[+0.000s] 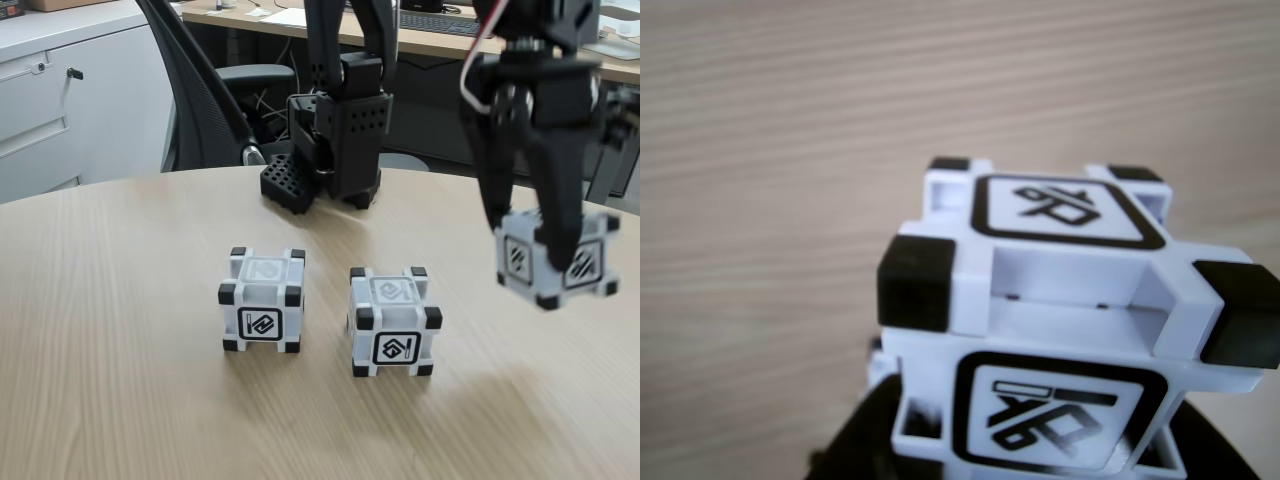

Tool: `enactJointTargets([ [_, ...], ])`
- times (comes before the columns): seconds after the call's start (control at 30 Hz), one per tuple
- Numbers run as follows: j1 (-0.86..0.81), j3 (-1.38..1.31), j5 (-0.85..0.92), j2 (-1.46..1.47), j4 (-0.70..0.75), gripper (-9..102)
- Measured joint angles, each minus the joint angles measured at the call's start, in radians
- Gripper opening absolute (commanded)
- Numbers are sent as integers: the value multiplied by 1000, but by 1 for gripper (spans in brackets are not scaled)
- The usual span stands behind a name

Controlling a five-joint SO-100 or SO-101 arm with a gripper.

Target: Stack cubes from left to right.

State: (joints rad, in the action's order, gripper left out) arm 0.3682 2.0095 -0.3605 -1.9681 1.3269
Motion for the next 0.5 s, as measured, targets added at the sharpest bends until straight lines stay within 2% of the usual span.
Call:
enactJointTargets([
  [0.27,-25,0,51,-137,3,0],
  [0.5,-209,0,143,-201,3,0],
])
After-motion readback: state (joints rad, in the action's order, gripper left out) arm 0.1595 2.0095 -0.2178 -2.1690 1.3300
